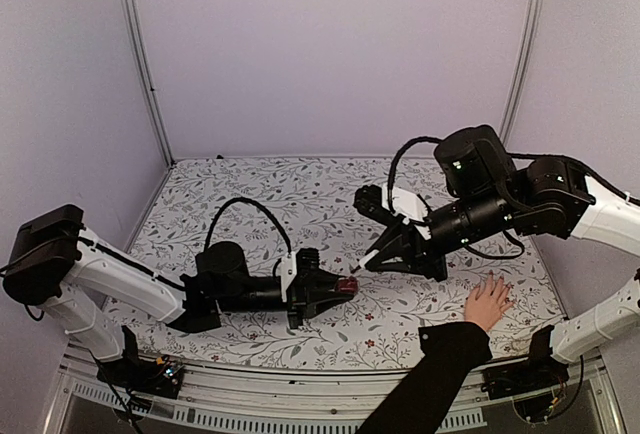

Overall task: Paint the nails
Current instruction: Close the nail polish bottle.

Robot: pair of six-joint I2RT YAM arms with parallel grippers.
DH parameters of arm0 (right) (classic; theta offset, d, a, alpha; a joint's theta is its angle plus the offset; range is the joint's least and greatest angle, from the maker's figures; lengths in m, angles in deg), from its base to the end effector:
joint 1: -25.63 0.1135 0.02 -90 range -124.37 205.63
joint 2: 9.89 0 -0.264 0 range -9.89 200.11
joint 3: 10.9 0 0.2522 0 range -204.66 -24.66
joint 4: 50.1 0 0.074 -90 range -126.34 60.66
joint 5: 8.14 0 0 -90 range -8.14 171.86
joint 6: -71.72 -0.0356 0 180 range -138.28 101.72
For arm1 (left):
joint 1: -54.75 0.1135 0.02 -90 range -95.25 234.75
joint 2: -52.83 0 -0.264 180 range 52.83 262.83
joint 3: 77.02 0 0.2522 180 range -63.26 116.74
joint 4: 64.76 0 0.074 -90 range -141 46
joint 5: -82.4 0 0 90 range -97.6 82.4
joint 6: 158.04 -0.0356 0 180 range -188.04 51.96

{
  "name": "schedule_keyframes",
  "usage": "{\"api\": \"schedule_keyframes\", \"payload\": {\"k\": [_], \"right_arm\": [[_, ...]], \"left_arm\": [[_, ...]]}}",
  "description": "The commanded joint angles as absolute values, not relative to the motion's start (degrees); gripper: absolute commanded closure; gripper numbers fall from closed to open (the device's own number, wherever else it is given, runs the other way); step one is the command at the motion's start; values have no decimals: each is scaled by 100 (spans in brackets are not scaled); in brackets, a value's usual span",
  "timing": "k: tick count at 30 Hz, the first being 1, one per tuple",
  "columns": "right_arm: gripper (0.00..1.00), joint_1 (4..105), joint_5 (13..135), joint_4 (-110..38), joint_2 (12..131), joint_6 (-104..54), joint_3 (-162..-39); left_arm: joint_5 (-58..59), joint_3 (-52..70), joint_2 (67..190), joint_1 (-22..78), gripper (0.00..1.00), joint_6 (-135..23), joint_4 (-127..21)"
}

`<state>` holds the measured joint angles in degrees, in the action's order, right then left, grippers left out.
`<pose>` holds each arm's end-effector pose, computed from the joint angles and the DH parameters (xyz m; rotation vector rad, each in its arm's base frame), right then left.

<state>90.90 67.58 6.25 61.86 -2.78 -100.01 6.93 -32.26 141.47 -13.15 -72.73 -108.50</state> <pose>0.1018 0.2420 0.3712 -1.6161 1.6849 0.7327 0.1061 -0.2850 0.2023 1.1545 1.2148 -1.0496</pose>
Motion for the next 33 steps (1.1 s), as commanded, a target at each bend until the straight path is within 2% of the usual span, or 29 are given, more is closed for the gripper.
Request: {"api": "schedule_keyframes", "payload": {"k": [1,33], "right_arm": [[100,9153,6892,592,6201,-220,-9885],[100,9233,6963,481,6231,-181,-9754]], "left_arm": [[682,-3119,14202,-1378,100,-7185,-10913],[712,-3152,14319,-1372,100,-7111,-10963]]}}
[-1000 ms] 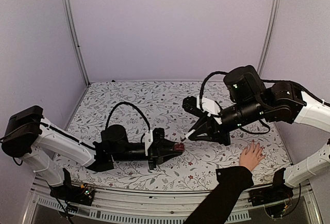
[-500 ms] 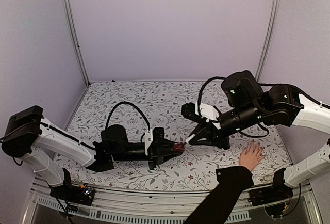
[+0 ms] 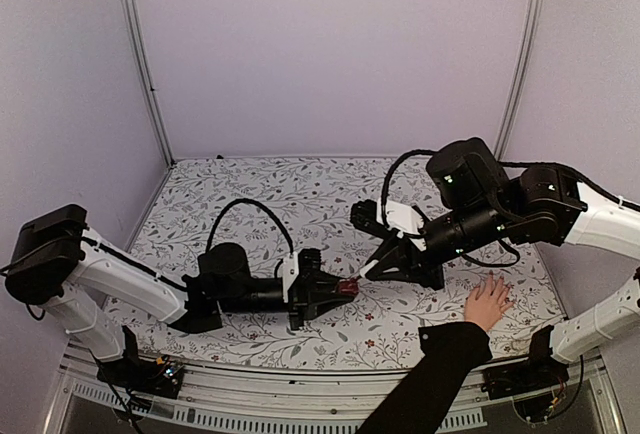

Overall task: Paint the nails
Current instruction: Close the nail polish bottle.

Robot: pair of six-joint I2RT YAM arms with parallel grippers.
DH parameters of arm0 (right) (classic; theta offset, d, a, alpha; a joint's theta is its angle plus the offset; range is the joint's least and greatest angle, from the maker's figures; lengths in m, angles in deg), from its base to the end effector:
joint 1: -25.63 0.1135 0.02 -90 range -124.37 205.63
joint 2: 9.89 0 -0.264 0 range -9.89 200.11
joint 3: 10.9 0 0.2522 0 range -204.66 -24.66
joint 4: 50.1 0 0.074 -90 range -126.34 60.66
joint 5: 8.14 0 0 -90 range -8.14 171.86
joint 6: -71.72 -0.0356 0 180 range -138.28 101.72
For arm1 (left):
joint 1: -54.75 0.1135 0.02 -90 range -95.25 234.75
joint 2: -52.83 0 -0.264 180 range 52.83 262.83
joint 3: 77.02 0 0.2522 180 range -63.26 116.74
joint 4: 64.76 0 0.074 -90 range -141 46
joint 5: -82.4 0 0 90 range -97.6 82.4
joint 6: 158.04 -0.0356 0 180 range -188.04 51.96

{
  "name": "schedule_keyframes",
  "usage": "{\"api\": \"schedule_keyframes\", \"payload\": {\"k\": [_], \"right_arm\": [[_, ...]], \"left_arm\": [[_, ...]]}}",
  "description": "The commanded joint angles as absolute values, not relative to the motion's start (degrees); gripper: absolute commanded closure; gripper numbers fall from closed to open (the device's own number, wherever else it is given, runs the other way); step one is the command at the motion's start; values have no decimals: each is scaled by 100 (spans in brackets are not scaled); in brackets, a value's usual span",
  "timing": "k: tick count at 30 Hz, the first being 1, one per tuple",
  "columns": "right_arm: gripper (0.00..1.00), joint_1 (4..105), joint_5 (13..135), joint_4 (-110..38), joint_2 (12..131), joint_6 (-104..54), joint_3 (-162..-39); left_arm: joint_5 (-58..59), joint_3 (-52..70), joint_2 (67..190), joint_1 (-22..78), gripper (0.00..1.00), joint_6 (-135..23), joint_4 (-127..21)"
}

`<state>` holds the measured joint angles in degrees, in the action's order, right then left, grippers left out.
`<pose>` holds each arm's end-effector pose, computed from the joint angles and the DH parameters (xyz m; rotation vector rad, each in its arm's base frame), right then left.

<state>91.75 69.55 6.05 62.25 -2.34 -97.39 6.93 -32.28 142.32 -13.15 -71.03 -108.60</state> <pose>0.1001 0.2449 0.3548 -1.6477 1.7187 0.6834 0.1066 -0.2861 0.1982 1.1470 1.2475 -1.0690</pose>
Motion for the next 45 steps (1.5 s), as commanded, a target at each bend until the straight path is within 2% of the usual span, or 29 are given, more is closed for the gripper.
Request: {"api": "schedule_keyframes", "payload": {"k": [1,45], "right_arm": [[100,9233,6949,468,6226,-170,-9745],[100,9290,7267,425,6131,-128,-9467]], "left_arm": [[709,-3143,14326,-1376,100,-7119,-10960],[692,-2938,14367,-1466,100,-7244,-10565]]}}
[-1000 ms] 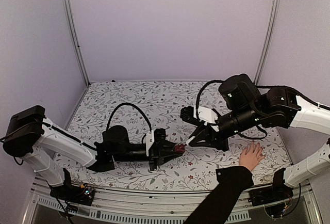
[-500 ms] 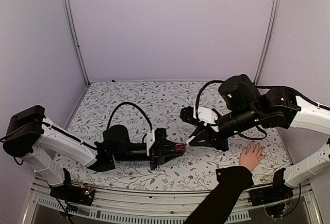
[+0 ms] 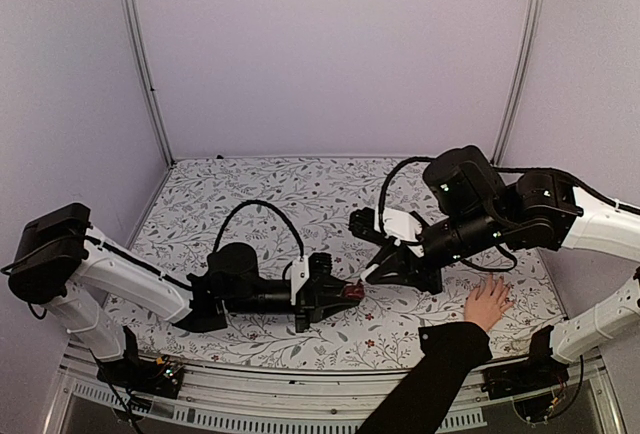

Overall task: Paint the nails
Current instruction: Close the nail polish bottle.

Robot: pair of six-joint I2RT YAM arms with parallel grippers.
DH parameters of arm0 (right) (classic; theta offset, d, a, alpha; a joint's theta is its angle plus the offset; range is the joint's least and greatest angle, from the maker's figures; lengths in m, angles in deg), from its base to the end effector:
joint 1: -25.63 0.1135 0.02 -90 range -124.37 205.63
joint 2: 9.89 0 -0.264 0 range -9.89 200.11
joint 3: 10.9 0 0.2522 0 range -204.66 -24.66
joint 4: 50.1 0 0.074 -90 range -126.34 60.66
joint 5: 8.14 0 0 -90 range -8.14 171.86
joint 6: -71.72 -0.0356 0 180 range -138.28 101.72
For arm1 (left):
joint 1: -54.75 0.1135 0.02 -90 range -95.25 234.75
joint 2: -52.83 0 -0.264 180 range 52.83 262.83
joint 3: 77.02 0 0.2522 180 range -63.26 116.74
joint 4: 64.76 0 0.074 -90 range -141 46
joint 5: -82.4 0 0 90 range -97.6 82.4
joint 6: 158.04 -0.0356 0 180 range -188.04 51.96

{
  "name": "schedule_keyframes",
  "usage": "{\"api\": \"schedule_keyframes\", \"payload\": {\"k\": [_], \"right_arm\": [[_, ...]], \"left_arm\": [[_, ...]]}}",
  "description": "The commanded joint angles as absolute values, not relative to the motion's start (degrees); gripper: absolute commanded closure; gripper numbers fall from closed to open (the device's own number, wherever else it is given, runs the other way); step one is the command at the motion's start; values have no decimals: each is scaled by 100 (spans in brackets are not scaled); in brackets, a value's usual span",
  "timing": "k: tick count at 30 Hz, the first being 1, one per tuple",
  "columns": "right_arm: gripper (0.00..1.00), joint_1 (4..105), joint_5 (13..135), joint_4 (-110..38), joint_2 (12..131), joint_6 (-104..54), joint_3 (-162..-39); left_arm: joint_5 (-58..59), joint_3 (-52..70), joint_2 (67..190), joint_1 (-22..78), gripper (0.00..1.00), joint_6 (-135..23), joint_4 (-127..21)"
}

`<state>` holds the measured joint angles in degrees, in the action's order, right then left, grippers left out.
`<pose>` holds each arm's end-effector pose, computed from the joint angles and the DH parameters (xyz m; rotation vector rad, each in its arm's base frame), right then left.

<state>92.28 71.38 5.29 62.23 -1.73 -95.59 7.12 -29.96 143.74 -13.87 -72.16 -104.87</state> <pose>0.0991 0.2459 0.3455 -1.6598 1.7252 0.6410 0.1061 -0.2959 0.1957 1.1963 1.2708 -1.0554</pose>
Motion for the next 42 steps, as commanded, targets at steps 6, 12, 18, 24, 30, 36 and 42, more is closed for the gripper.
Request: {"api": "schedule_keyframes", "payload": {"k": [6,12,18,24,30,36,42], "right_arm": [[100,9329,7296,444,6089,-106,-9411],[100,9347,7316,458,6044,-89,-9392],[100,9359,7413,471,5991,-88,-9365],[100,9356,7538,462,5879,-88,-9338],[100,9357,7486,453,5882,-88,-9349],[100,9365,7392,431,5923,-79,-9351],[100,9374,7359,414,5944,-79,-9332]], "left_arm": [[659,-3033,14297,-1464,100,-7206,-10654],[655,-3047,14313,-1451,100,-7184,-10676],[653,-3068,14327,-1437,100,-7149,-10726],[648,-3100,14318,-1425,100,-7123,-10724],[664,-3067,14327,-1427,100,-7121,-10707],[706,-2989,14370,-1425,100,-7129,-10645],[726,-2935,14397,-1425,100,-7152,-10598]]}}
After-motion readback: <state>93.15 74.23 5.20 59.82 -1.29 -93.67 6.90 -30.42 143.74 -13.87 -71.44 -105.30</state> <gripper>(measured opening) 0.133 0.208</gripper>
